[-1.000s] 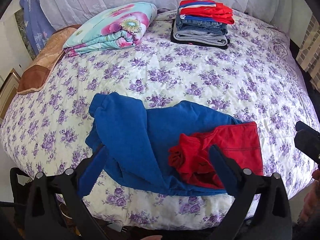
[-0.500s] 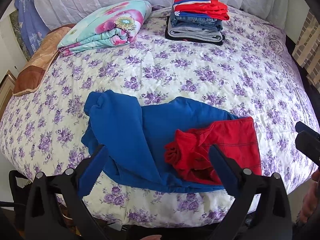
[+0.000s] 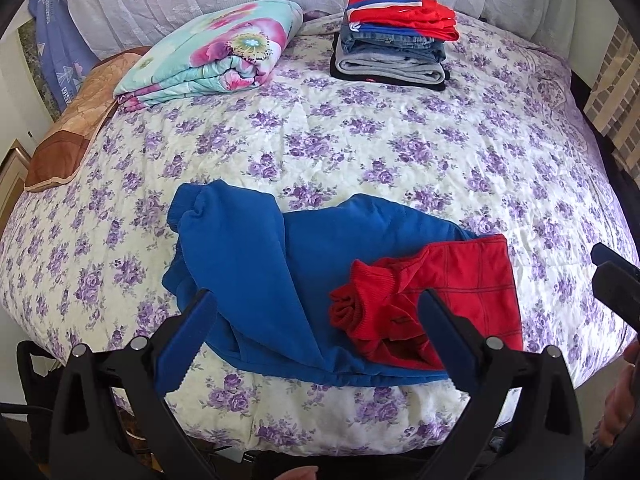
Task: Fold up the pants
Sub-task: 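Lay the pants flat on the quilt and open both grippers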
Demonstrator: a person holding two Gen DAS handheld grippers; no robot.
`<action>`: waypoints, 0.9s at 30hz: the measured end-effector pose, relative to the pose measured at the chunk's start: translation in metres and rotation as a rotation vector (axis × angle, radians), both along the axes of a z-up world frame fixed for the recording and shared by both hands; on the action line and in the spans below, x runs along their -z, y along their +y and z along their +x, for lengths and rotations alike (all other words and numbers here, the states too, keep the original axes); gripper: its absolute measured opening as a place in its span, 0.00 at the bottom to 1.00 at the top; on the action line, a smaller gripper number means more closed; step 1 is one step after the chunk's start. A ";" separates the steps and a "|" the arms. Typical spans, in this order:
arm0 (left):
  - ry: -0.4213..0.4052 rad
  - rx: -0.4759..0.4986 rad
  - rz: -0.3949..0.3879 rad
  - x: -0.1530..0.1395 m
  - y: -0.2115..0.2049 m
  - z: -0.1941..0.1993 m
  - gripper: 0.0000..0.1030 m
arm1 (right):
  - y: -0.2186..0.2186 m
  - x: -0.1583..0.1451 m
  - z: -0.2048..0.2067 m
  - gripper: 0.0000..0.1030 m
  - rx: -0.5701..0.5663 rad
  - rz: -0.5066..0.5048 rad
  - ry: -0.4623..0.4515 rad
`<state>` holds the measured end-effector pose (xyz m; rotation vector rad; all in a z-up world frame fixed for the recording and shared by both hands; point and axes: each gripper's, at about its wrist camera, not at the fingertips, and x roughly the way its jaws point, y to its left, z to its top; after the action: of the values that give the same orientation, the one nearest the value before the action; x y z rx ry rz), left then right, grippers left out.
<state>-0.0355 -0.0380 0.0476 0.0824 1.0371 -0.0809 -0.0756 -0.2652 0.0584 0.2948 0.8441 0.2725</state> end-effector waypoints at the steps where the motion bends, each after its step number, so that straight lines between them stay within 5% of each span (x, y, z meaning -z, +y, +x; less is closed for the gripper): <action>1: 0.000 -0.002 -0.001 0.000 0.001 0.000 0.95 | 0.000 0.000 0.000 0.96 -0.001 0.001 0.001; 27: 0.018 -0.011 -0.004 0.007 0.010 -0.002 0.95 | 0.004 0.007 -0.001 0.96 0.001 0.013 0.012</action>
<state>-0.0379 -0.0278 0.0404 0.0727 1.0552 -0.0741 -0.0761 -0.2607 0.0515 0.3091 0.8547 0.2758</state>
